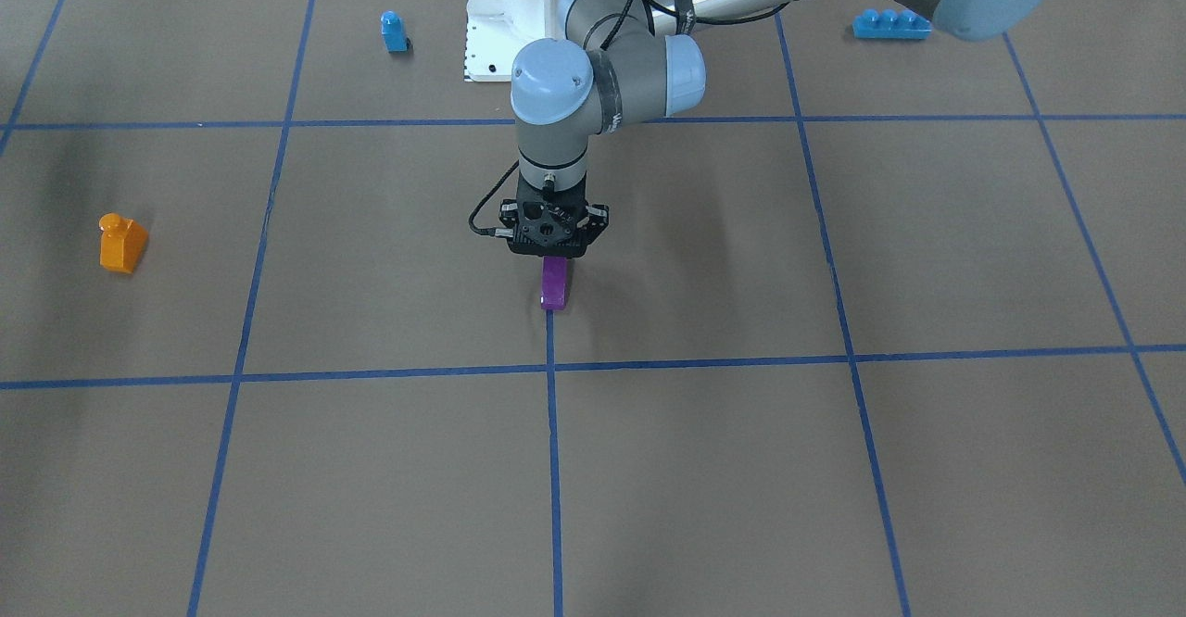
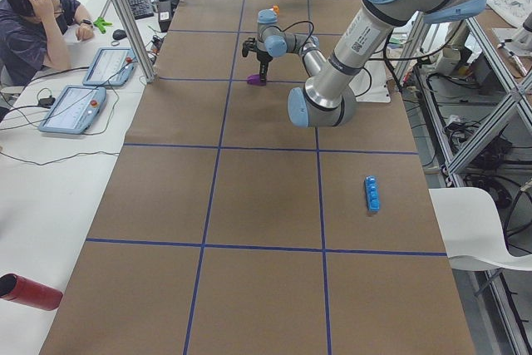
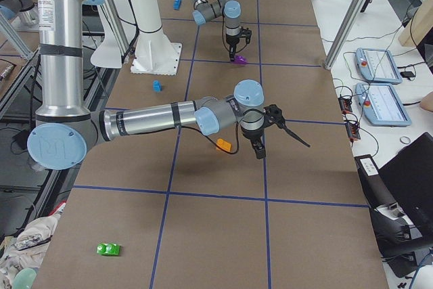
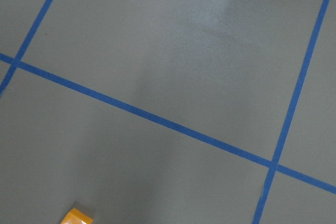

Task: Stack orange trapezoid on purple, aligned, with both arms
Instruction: 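Release the purple block and raise the left gripper away while the right arm approaches, then lower the right gripper onto the orange trapezoid and grasp it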

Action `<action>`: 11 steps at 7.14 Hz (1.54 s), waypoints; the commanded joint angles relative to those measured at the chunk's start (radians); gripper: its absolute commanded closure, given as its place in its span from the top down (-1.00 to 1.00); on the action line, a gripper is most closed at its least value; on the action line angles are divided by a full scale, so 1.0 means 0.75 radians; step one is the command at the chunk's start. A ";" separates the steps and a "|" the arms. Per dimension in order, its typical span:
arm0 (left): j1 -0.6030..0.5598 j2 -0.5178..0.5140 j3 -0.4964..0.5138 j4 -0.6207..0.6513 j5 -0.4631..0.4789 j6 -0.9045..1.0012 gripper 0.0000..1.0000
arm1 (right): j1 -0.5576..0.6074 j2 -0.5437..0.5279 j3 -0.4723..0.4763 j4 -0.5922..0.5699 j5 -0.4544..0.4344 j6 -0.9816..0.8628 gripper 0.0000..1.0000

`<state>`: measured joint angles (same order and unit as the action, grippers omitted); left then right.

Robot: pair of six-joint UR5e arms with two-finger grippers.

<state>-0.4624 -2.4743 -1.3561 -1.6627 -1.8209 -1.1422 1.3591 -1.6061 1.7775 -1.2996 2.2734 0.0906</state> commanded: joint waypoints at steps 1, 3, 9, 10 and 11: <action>0.003 0.000 -0.006 0.004 -0.002 0.005 1.00 | -0.002 0.000 -0.001 -0.002 0.000 0.006 1.00; -0.105 0.089 -0.246 0.120 -0.120 0.054 0.99 | -0.049 0.000 -0.003 -0.014 0.041 0.124 1.00; -0.814 0.787 -0.824 0.470 -0.554 1.368 1.00 | -0.365 -0.043 0.011 0.296 -0.004 0.789 1.00; -0.825 0.789 -0.822 0.470 -0.554 1.382 1.00 | -0.405 -0.075 0.011 0.319 -0.041 0.868 1.00; -0.821 0.789 -0.822 0.470 -0.554 1.382 1.00 | -0.452 -0.100 0.011 0.356 -0.102 0.944 1.00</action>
<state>-1.0611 -1.8939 -1.9731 -1.3105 -2.2296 -0.1400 1.0668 -1.6550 1.7864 -1.0739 2.2467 0.7192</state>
